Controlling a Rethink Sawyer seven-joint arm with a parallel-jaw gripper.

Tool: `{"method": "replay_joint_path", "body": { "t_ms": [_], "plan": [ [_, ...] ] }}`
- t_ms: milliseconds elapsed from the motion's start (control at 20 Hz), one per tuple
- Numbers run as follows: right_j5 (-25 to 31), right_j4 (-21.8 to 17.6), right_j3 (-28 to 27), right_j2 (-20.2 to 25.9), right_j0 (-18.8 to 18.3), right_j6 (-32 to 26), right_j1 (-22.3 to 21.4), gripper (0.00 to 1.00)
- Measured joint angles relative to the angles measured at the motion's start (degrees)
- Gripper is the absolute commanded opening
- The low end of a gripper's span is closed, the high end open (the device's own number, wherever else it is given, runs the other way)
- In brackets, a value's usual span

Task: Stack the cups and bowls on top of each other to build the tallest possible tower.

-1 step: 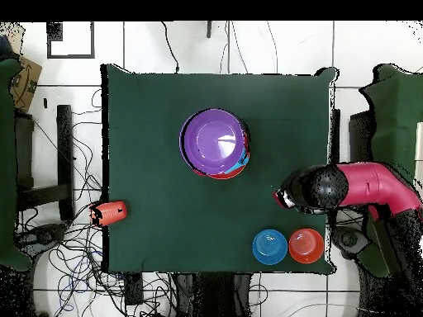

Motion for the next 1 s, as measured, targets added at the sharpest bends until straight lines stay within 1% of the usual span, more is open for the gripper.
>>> {"method": "replay_joint_path", "body": {
  "t_ms": [100, 500, 800, 1000],
  "plan": [
    [-0.7, 0.0, 0.5, -0.4, -0.2, 0.0, -0.5, 1.00],
    [-6.9, 0.0, 4.9, -4.3, -0.7, 0.3, -4.2, 1.00],
    [-14.4, 0.0, 8.7, -7.7, -0.2, 2.6, -5.7, 1.00],
    [-20.1, 0.0, 11.0, -10.6, 1.0, 5.6, -5.7, 1.00]
  ]
}}
